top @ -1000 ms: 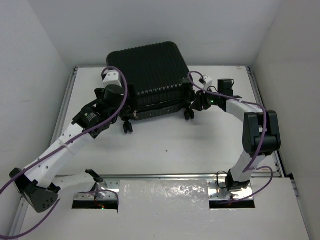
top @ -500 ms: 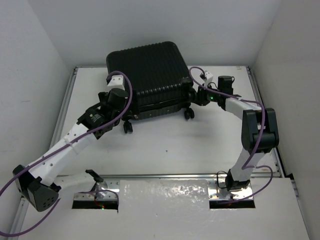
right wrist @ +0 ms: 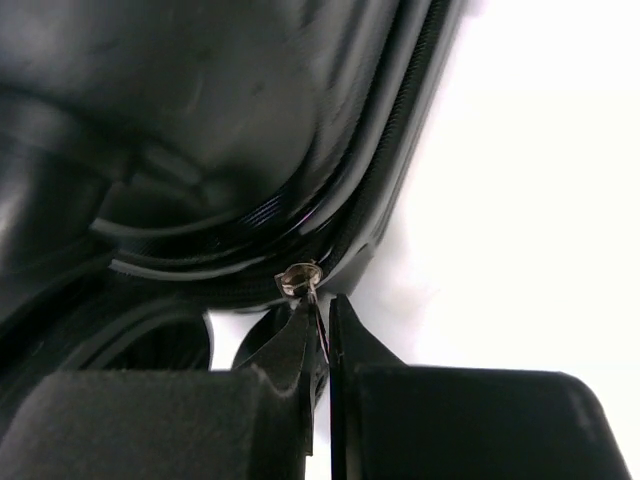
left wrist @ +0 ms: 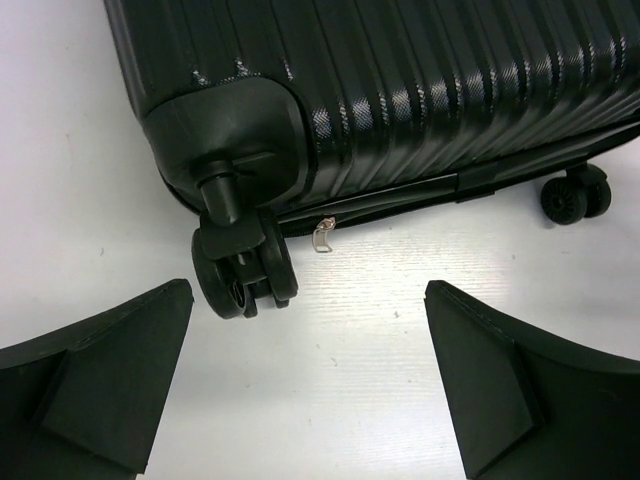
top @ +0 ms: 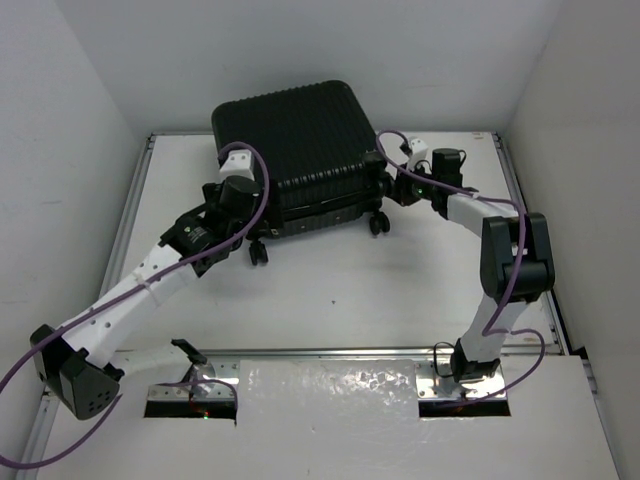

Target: Pack the luggage

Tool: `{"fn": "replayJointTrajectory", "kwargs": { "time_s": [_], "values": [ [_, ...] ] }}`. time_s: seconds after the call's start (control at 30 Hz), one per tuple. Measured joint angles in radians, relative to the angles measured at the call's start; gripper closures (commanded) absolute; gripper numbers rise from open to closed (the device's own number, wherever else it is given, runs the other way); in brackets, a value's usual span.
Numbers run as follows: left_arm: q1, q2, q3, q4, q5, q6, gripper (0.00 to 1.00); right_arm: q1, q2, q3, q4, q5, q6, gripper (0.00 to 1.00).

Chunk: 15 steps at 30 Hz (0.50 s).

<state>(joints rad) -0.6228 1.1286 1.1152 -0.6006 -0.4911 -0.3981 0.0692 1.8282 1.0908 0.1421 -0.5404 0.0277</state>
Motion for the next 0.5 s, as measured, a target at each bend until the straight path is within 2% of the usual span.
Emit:
{"fn": "replayJointTrajectory", "kwargs": {
  "time_s": [0.33,0.43,0.5],
  "values": [
    [-0.006,0.130,-0.004,0.073,0.067,-0.040,0.00,-0.017,0.170,0.231,-0.020,0.110,0.011,1.00],
    [-0.013,0.182,0.010,0.084,0.070,-0.048,0.00,-0.023,0.245,0.319,-0.008,0.084,0.035,0.96],
    [-0.017,0.201,0.014,0.095,0.070,-0.051,0.00,-0.032,0.316,0.407,-0.015,0.034,0.047,0.97]
  ]
}}
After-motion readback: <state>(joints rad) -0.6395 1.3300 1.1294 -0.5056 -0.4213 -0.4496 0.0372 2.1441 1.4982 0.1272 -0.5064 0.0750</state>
